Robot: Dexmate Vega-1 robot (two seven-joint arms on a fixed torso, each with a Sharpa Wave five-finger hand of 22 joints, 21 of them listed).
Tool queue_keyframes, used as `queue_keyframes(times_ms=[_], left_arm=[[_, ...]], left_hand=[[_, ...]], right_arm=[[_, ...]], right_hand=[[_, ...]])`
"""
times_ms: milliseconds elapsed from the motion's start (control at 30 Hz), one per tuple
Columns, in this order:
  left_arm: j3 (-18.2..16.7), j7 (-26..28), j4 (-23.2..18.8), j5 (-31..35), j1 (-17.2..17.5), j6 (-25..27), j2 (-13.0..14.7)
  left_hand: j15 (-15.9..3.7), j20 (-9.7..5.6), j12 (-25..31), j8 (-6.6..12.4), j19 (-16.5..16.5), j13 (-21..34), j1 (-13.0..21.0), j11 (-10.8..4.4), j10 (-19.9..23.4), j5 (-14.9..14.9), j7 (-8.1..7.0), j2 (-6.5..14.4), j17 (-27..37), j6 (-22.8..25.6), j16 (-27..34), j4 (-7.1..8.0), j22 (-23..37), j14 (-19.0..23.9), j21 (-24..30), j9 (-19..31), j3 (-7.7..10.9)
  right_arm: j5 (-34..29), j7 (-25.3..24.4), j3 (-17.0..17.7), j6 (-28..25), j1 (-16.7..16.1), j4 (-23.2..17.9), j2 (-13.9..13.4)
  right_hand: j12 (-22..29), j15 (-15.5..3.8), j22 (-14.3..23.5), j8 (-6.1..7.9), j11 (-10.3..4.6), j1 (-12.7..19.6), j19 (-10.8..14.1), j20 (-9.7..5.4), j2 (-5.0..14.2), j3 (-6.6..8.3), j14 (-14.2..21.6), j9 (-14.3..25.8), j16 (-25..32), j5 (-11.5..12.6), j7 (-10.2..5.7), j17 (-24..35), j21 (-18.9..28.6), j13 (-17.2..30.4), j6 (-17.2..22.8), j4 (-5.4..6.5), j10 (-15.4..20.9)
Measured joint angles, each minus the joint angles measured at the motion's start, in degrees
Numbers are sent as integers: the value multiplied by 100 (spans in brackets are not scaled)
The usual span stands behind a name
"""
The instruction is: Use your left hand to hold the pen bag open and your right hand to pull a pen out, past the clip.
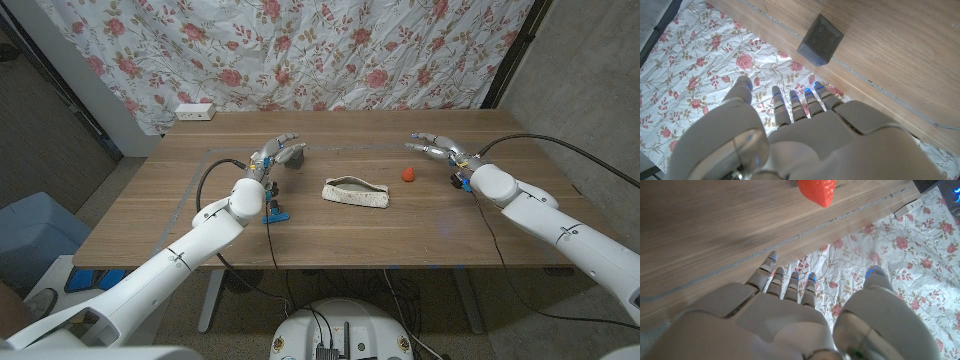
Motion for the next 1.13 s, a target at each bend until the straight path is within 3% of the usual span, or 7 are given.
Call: queue_keyframes(times_ms=[267,600,767,1133], left_arm=[[-134,-45,355,-237,17,-536,24],[-254,-30,865,-448,64,-1245,-44],[-281,27,1079,-513,74,-1572,-123],[-429,211,1461,-735,225,-2272,-340]], left_hand=[[0,0,0,0,0,0,-93,2,-60,0,21,88,0,-618,0,0,0,0,0,-28,47],[-31,-32,0,0,-31,0,-286,33,-91,0,133,135,-1,-831,0,52,0,-30,0,-27,94],[-7,-62,0,0,-61,0,-354,74,-132,0,165,143,-1,-886,0,87,0,-55,0,-26,102],[-8,-40,0,47,-82,0,-507,74,-132,0,213,204,28,-933,24,165,0,-53,0,-26,136]], right_arm=[[487,47,96,75,25,178,217],[1015,-168,317,299,-118,353,532],[1332,-303,434,535,-224,479,722],[1884,-411,672,822,-527,508,944]], right_hand=[[2,-31,0,0,21,-165,20,-20,59,-23,32,-26,9,-46,55,-5,0,-26,56,71,102],[2,-113,0,-23,-1,-377,-24,-64,120,-85,30,-26,9,-131,83,-31,0,-26,84,133,79],[-46,-113,0,-106,-40,-535,-95,-31,158,-110,30,-54,9,-183,72,-57,-24,-52,-78,205,36],[-68,-159,0,-106,1,-762,-177,51,264,-166,76,-53,9,-185,114,-83,-45,-52,-130,308,-4]])
